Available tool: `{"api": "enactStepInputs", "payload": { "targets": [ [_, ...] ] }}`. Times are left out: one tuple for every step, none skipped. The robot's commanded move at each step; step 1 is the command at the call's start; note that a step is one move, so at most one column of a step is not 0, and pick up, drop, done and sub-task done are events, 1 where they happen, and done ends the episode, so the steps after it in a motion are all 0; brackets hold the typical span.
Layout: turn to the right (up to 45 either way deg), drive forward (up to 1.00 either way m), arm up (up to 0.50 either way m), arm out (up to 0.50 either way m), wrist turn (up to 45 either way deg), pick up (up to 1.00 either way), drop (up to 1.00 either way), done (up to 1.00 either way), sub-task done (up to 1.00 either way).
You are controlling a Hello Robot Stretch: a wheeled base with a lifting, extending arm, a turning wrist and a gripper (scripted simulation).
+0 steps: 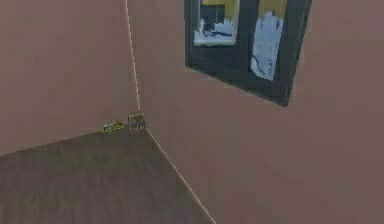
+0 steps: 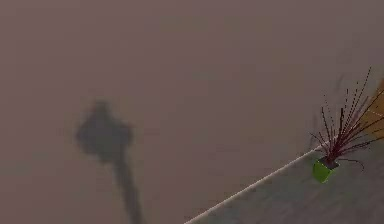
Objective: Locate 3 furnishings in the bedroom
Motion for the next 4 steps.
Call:
{"api": "enactStepInputs", "payload": {
  "targets": [
    [-45.0, 0.0, 0.0, 0.0, 0.0, 0.0, 0.0, 0.0, 0.0],
    [-45.0, 0.0, 0.0, 0.0, 0.0, 0.0, 0.0, 0.0, 0.0],
    [-18.0, 0.0, 0.0, 0.0, 0.0, 0.0, 0.0, 0.0, 0.0],
    [0.0, 0.55, 0.0, 0.0, 0.0, 0.0, 0.0, 0.0, 0.0]
  ]
}}
